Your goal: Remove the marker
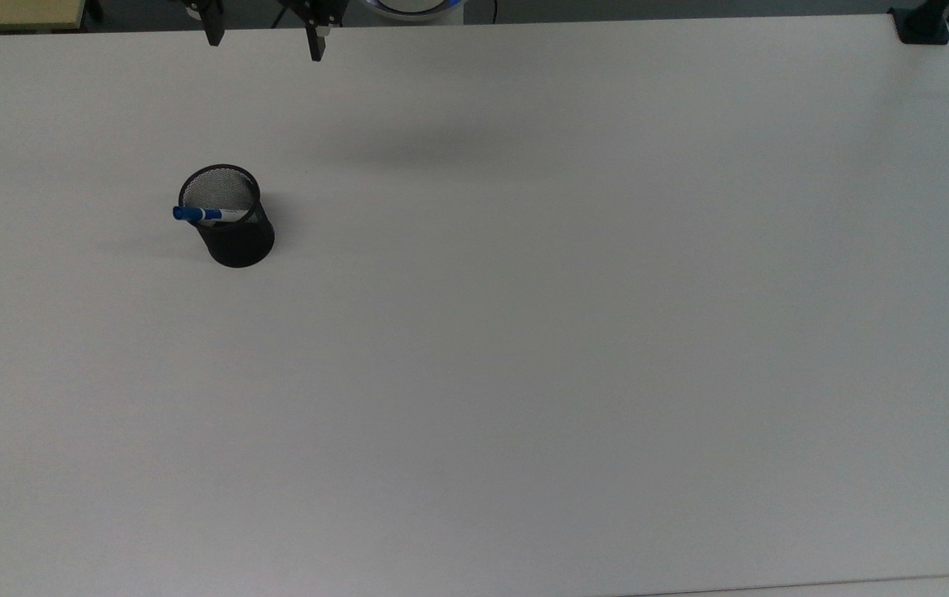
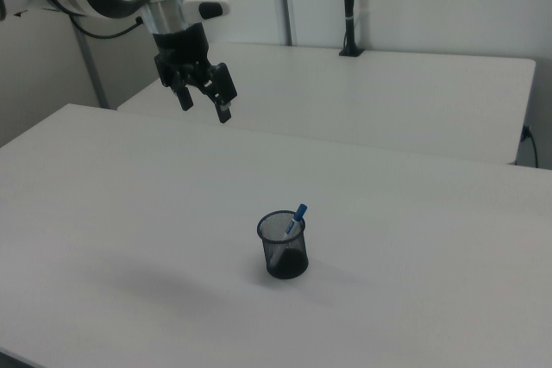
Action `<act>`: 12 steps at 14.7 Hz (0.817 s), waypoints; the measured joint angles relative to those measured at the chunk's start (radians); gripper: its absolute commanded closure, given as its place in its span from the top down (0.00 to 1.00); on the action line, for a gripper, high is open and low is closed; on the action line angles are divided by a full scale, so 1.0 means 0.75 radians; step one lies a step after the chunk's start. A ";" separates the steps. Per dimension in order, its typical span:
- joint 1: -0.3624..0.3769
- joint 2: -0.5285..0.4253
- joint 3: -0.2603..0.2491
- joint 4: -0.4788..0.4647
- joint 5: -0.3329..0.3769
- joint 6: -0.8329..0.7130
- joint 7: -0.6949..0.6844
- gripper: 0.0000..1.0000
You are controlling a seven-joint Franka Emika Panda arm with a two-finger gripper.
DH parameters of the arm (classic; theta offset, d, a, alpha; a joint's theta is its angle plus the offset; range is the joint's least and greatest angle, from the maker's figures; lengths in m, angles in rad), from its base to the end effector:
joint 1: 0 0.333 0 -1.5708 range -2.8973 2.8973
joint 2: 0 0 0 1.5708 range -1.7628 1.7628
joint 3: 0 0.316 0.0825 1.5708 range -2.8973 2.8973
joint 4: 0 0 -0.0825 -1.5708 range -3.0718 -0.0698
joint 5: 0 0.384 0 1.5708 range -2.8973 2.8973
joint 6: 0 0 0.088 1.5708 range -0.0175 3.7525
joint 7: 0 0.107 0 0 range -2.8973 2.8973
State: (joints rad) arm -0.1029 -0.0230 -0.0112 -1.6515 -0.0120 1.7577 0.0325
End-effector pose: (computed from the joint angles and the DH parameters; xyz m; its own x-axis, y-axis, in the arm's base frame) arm 0.5606 -0.0654 0.6163 0.9813 -0.1429 0.1291 -0.1451 -0.9894 0.0075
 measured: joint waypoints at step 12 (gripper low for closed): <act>0.000 0.000 0.000 0.000 0.000 -0.021 -0.011 1.00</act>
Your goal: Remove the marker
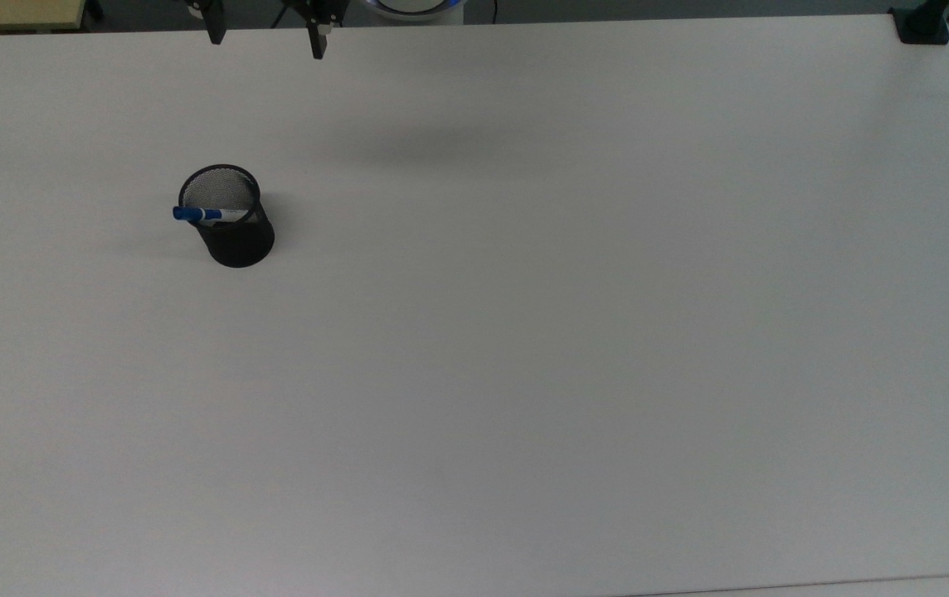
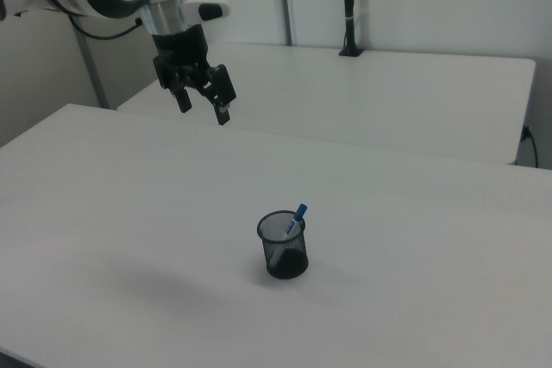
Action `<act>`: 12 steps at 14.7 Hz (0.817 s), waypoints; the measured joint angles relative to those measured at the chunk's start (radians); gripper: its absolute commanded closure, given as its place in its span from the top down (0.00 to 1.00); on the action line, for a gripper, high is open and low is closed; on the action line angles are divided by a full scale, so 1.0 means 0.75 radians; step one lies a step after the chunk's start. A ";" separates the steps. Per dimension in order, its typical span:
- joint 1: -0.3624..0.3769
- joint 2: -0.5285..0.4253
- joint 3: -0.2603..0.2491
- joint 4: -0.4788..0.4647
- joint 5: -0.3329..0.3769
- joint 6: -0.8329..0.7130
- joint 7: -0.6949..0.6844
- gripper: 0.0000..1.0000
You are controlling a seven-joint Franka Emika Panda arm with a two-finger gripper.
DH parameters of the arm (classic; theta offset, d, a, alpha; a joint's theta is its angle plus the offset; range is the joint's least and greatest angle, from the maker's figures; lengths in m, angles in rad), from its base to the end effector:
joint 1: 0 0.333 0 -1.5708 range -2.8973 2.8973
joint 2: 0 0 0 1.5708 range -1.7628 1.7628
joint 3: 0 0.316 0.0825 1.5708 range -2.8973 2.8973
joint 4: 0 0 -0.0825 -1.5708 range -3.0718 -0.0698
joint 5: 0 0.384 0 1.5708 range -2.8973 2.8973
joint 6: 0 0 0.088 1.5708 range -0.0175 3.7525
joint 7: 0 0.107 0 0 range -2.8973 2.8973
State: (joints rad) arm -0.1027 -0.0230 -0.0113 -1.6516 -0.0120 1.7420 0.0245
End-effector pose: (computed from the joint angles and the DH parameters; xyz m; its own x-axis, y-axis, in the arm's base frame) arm 0.5591 -0.0652 0.6146 0.9843 -0.1353 0.1134 -0.1372 -0.9905 0.0089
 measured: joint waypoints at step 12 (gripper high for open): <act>-0.123 0.070 -0.043 -0.136 -0.093 0.185 -0.411 1.00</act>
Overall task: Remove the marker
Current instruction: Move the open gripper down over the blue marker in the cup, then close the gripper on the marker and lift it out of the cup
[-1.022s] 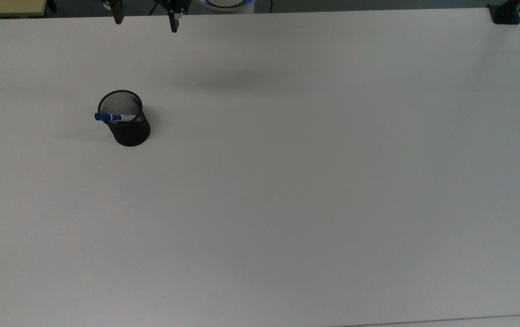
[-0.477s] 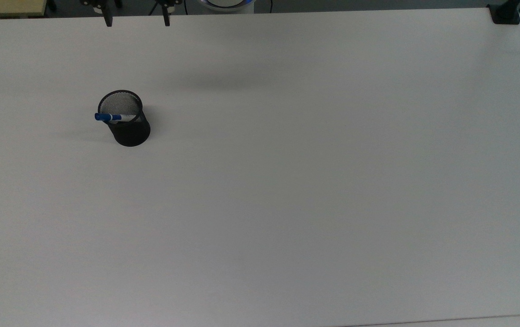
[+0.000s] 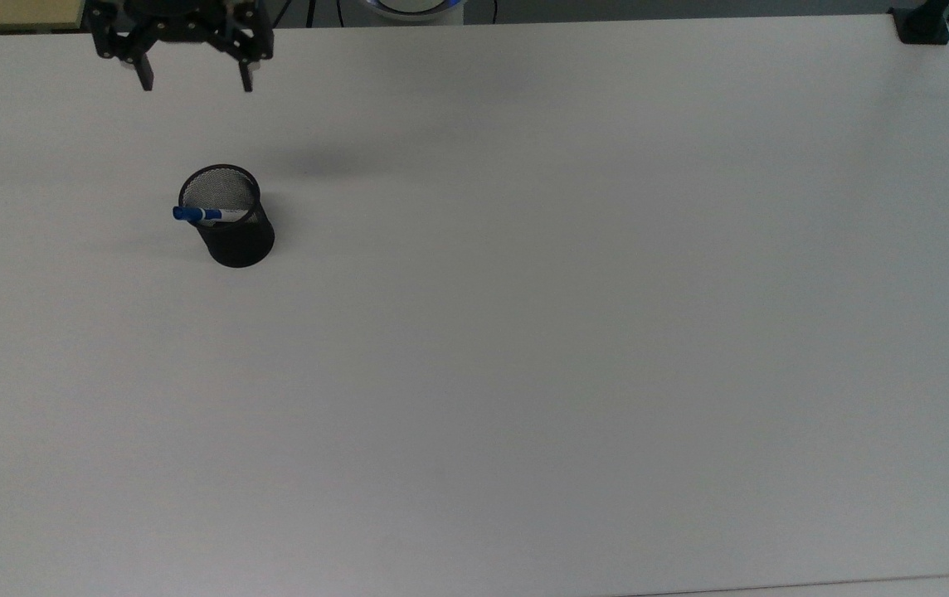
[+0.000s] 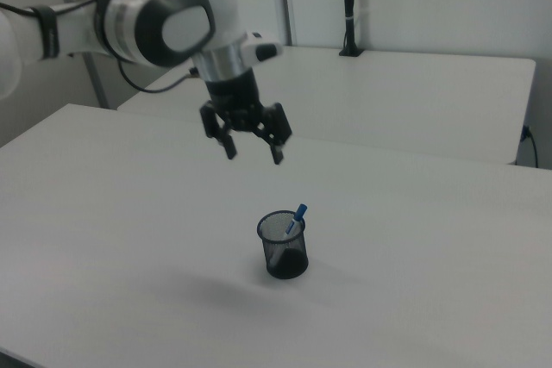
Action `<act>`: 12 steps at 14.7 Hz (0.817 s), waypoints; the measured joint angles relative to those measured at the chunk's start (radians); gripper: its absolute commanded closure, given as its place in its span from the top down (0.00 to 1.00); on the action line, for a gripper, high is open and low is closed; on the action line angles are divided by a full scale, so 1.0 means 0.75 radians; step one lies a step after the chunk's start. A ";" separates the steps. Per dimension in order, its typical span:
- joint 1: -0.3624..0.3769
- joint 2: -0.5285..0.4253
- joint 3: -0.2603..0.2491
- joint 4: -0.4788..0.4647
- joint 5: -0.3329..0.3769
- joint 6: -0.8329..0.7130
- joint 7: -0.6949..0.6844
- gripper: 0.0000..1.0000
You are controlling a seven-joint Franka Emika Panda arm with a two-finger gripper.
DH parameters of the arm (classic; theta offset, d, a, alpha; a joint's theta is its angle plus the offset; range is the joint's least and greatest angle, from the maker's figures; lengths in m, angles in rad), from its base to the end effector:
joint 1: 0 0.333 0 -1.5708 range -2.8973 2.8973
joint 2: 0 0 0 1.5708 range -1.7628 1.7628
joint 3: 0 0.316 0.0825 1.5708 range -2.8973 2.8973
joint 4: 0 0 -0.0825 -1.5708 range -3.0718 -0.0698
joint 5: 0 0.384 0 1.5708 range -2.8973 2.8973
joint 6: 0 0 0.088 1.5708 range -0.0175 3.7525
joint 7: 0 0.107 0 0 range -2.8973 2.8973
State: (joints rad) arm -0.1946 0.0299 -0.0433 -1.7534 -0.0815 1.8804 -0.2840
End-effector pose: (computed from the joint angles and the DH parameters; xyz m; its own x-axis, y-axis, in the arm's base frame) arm 0.5649 -0.1430 0.5484 0.9951 0.0707 0.0695 0.0632 -0.9925 0.1045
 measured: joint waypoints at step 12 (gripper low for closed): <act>-0.084 0.208 -0.021 -0.257 0.000 0.703 0.528 0.56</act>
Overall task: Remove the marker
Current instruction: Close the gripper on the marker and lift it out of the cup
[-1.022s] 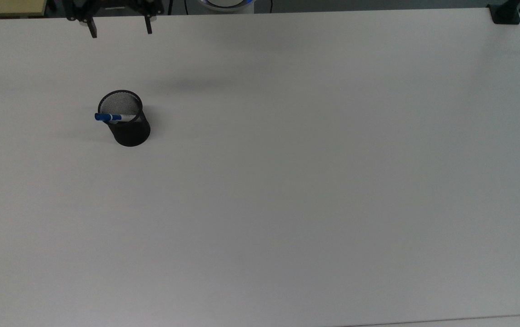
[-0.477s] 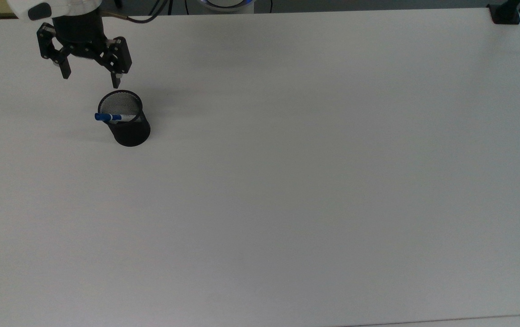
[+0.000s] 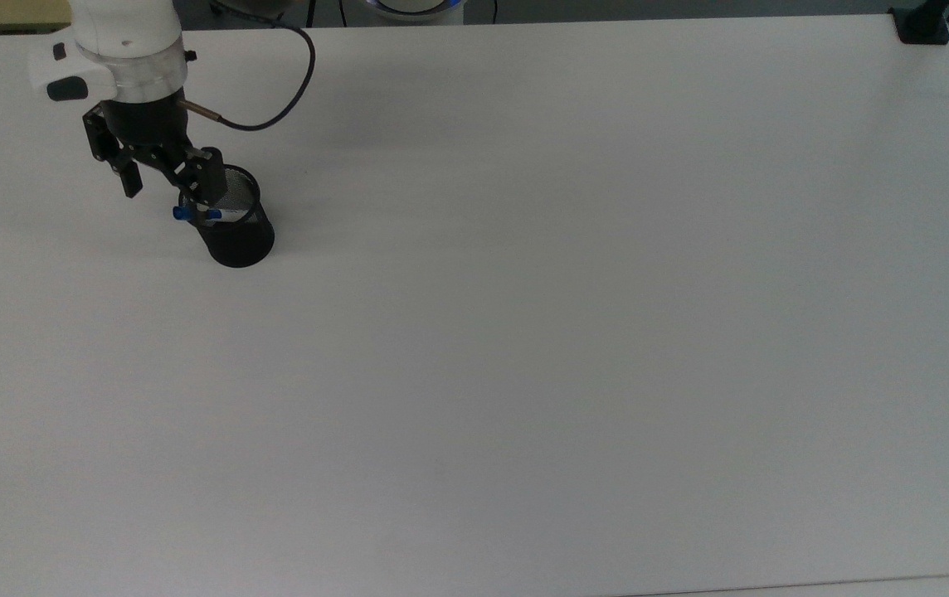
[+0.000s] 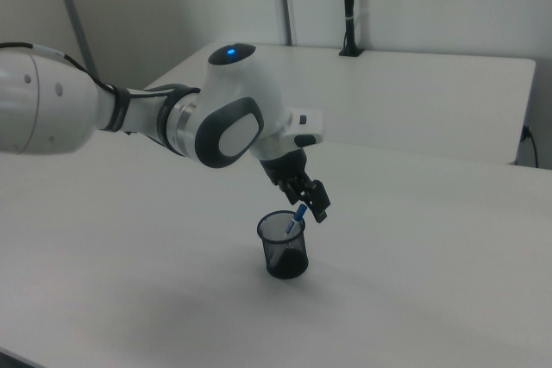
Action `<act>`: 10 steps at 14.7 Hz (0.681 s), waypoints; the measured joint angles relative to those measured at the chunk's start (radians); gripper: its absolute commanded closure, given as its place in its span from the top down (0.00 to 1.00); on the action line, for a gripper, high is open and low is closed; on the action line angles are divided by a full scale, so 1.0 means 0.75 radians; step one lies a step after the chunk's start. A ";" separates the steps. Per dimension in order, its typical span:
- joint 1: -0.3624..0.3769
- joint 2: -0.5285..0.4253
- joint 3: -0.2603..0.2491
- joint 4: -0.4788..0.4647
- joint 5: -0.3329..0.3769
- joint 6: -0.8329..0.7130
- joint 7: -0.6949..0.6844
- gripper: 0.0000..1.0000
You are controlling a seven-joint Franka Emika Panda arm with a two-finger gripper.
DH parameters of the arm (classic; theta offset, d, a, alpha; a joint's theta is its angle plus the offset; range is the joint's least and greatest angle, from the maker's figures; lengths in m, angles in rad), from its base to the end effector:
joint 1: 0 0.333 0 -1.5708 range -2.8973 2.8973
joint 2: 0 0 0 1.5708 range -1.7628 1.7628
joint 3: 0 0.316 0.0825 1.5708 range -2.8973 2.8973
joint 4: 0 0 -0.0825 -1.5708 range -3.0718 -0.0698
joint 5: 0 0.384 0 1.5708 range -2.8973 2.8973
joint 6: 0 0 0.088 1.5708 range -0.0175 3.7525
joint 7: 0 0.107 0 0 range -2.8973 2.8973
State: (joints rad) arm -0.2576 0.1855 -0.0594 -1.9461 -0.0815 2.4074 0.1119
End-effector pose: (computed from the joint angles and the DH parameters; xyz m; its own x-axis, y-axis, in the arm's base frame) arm 0.5915 -0.1930 0.4152 0.8971 -0.3440 0.2771 -0.3708 -0.9274 0.0492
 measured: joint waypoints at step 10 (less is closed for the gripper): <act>0.010 0.016 0.012 0.018 0.002 0.009 0.074 0.00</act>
State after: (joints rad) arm -0.2499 0.1977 -0.0507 -1.9324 -0.0798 2.4140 0.1672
